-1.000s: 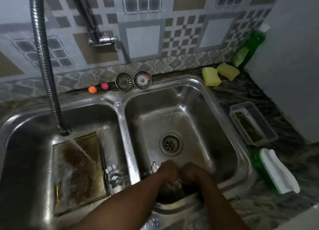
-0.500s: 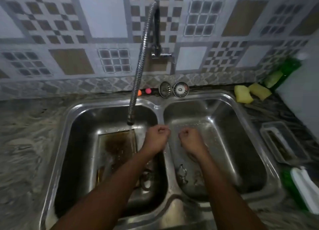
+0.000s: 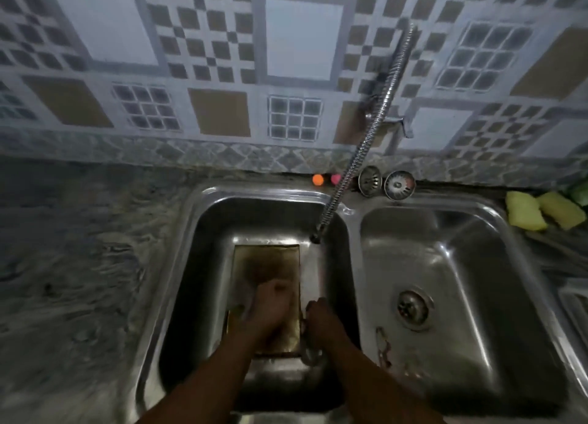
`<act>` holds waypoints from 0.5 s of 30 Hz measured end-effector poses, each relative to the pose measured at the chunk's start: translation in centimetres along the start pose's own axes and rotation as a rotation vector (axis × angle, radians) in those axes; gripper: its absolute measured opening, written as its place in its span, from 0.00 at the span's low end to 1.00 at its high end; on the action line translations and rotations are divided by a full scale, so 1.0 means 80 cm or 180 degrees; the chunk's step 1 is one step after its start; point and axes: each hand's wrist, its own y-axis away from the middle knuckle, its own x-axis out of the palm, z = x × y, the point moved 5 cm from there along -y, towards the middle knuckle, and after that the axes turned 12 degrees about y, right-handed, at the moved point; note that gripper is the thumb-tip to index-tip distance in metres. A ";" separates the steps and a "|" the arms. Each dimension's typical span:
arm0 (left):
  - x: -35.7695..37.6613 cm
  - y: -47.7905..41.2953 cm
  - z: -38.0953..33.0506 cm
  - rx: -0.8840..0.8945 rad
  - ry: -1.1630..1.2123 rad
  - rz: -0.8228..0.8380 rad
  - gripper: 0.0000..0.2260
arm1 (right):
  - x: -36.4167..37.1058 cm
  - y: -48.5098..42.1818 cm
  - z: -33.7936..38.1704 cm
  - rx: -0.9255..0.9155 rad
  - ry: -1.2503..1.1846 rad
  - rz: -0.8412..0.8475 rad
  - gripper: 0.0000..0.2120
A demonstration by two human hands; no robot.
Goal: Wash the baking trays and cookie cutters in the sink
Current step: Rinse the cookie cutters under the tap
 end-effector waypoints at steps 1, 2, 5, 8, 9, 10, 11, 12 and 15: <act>-0.001 -0.009 0.008 -0.0035 -0.0006 0.0011 0.05 | 0.000 -0.001 0.000 -0.0117 0.0098 -0.0113 0.13; -0.001 -0.013 0.010 -0.0075 0.0034 0.0003 0.07 | -0.005 0.003 0.003 -0.0102 -0.0042 -0.0176 0.10; -0.002 -0.024 0.005 0.0003 0.0137 -0.0064 0.09 | -0.032 -0.005 0.019 -0.0205 -0.0789 -0.0443 0.06; 0.008 -0.004 -0.027 0.0169 0.0790 0.0103 0.10 | -0.068 -0.001 0.047 -0.0235 -0.1860 -0.0876 0.08; 0.011 0.007 -0.039 0.0162 0.1077 0.0156 0.10 | -0.071 -0.002 0.053 -0.0214 -0.2100 -0.0870 0.10; 0.013 0.014 -0.049 0.0140 0.1357 0.0137 0.11 | -0.072 -0.003 0.059 -0.0197 -0.2274 -0.0797 0.12; 0.012 0.019 -0.058 0.0088 0.1520 0.0064 0.12 | -0.074 -0.001 0.066 -0.0192 -0.2357 -0.0714 0.14; 0.011 0.024 -0.066 0.0029 0.1633 0.0028 0.13 | -0.072 -0.001 0.068 -0.0171 -0.2338 -0.0660 0.17; 0.010 0.041 -0.088 -0.0009 0.1578 0.0165 0.14 | -0.082 0.002 0.071 0.0042 -0.2524 -0.0813 0.22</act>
